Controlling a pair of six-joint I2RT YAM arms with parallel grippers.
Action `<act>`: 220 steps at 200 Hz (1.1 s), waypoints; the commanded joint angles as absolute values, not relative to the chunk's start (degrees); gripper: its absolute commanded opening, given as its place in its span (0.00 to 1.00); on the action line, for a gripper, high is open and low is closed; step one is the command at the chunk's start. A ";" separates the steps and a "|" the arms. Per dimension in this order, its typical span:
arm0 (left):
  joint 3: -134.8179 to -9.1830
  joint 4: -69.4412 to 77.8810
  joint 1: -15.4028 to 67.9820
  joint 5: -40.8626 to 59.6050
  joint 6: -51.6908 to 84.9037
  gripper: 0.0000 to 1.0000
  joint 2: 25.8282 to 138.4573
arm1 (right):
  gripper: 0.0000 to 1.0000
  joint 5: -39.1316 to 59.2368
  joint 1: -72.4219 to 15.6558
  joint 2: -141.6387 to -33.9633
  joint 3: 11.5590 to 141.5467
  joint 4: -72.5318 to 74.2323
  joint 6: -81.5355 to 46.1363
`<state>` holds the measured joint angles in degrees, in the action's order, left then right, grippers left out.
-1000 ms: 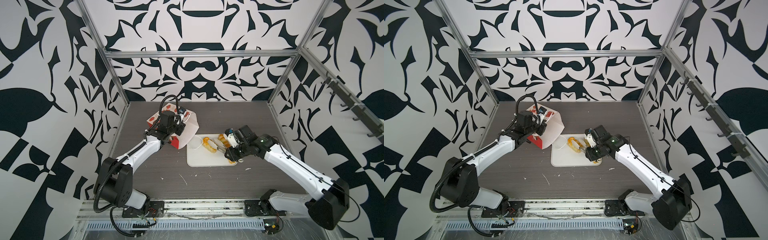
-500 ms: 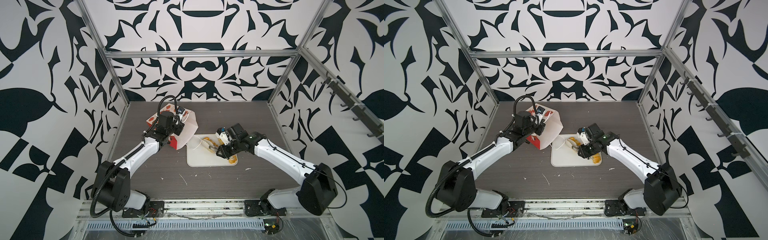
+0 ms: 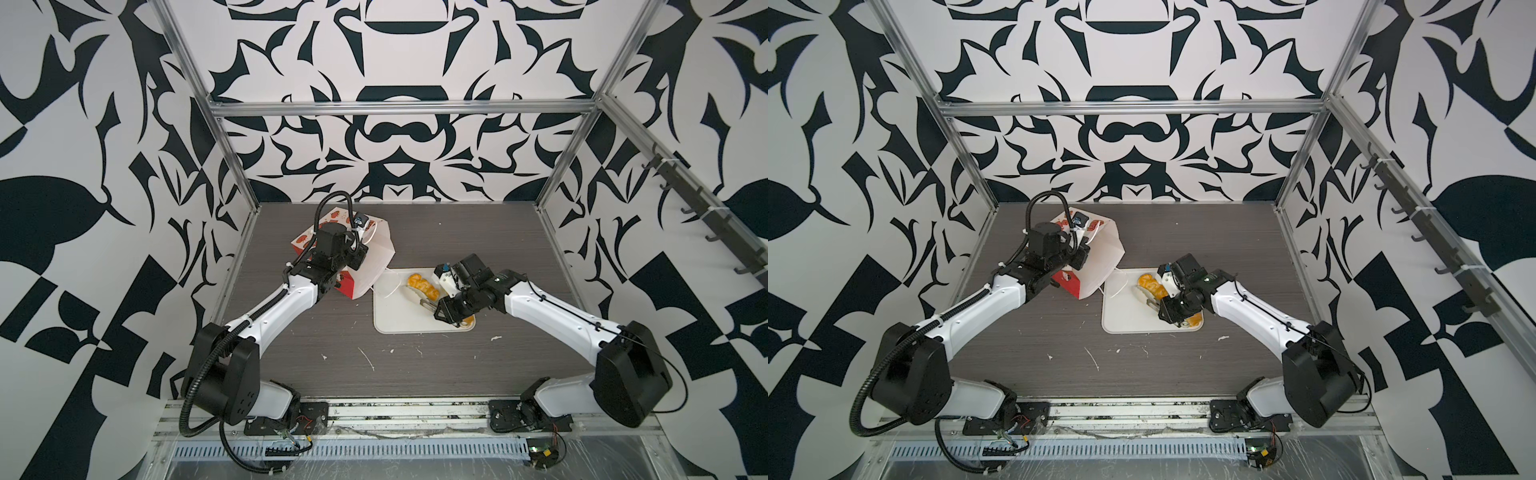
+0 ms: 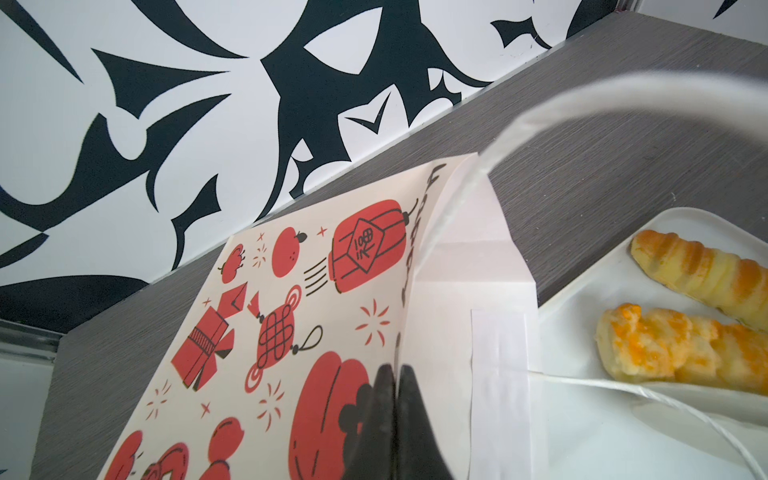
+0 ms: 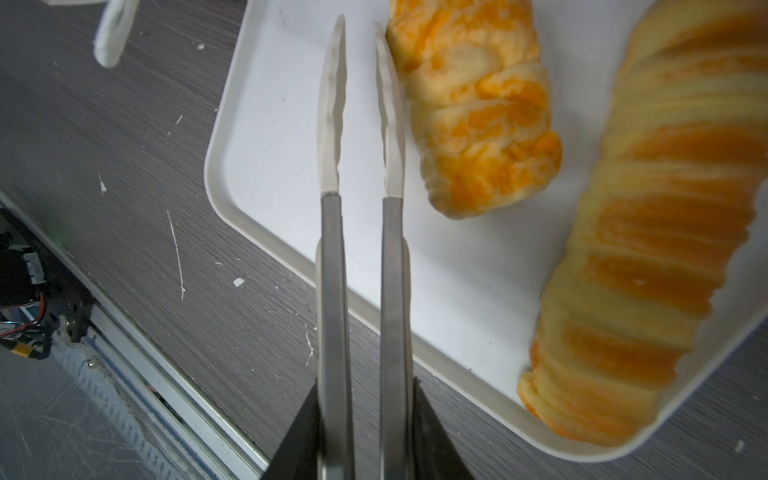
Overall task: Take the fake bread out of the paper bag
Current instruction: 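Move the open tongs back toward the bag mouth with the right gripper, then insert the tongs deep into the bag toward the yellow striped bun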
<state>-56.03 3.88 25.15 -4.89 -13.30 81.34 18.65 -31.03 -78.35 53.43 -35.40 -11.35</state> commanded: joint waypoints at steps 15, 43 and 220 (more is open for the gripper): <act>-55.40 5.36 25.16 -4.79 -12.83 0.00 81.03 | 0.33 15.94 -29.11 -75.56 53.53 -36.22 -11.85; -55.17 5.05 25.16 -4.46 -12.92 0.00 80.63 | 0.33 21.09 -28.92 -74.70 53.20 -33.80 -11.40; -57.72 -2.17 25.14 2.70 -11.98 0.00 79.27 | 0.33 8.63 -41.31 -90.10 70.93 -19.76 6.35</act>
<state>-55.92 0.43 25.15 0.05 -13.30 81.32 13.61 -40.80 -85.86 65.21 -25.82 1.41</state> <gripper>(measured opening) 0.047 0.333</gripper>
